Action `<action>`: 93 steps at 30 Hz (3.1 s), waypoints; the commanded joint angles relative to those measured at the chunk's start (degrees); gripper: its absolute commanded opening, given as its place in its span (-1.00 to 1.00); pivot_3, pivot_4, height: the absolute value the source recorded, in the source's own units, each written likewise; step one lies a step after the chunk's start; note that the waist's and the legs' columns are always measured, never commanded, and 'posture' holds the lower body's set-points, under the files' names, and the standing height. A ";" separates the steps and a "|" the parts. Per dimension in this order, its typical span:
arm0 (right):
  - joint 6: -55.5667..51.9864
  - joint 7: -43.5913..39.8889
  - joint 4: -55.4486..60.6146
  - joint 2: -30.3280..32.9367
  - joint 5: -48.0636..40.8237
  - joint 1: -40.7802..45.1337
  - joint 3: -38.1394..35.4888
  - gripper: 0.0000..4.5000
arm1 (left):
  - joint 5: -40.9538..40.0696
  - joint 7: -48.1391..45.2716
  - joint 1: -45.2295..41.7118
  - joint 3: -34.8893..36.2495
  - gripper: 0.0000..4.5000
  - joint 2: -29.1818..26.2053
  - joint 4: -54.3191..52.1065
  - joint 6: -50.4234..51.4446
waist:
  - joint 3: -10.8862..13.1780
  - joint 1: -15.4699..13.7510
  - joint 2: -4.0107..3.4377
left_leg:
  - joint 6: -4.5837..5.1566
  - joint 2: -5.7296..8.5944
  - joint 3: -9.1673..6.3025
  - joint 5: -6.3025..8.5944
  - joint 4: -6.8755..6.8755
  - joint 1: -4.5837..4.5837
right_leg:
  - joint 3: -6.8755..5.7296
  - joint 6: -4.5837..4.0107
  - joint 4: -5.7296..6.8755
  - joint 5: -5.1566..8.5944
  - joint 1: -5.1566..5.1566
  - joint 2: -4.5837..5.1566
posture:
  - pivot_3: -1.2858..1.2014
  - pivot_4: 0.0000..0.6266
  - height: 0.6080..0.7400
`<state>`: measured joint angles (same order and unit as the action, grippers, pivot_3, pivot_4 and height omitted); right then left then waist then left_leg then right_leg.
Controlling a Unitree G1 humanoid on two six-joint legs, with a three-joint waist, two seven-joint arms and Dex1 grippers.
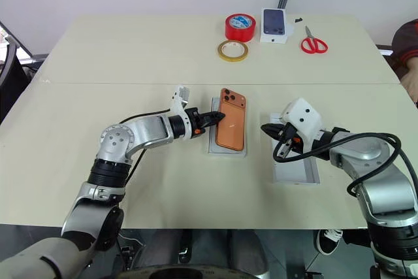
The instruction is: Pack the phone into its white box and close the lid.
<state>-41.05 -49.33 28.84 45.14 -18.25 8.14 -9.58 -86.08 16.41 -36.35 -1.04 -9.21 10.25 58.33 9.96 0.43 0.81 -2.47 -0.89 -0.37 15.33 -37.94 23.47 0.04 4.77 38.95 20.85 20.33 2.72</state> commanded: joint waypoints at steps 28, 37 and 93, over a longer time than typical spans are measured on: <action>0.92 7.11 -11.41 2.14 15.99 16.94 20.59 -1.00 | 29.90 -22.45 1.43 -6.75 -0.99 -22.31 -19.91 0.14 | 0.01 -0.13 -0.01 | -0.08 0.05 -0.02 -0.04 0.04 -0.01 | 0.00 0.00 0.00 0.00 0.02 0.03 | 0.03 -0.52 1.00; 6.78 7.17 -16.75 0.47 26.45 21.15 30.63 -1.00 | 51.84 -37.30 -5.50 -22.64 -0.99 -18.89 -12.55 -6.09 | 0.01 0.16 -0.01 | -0.07 0.03 -0.01 -0.04 0.07 0.04 | 0.01 0.00 0.01 0.00 0.10 0.00 | 0.03 -0.52 1.00; 0.73 -5.54 0.63 17.22 20.31 -4.97 1.99 -1.00 | 67.21 -56.77 -7.34 -25.09 -0.99 -1.18 -12.15 0.52 | 0.00 -1.13 -0.10 | 0.10 0.03 -0.05 0.05 -0.11 0.04 | 0.00 0.00 0.06 0.00 -0.03 -0.01 | 0.03 -0.52 1.00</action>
<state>-39.45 -53.93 27.56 60.93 3.55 2.39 -3.09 -18.15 -39.96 -43.43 -28.96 -9.94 1.27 59.02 9.96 -0.70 0.71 -2.36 -0.86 -0.41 15.39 -38.06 23.51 0.04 4.77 39.02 20.85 20.30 2.71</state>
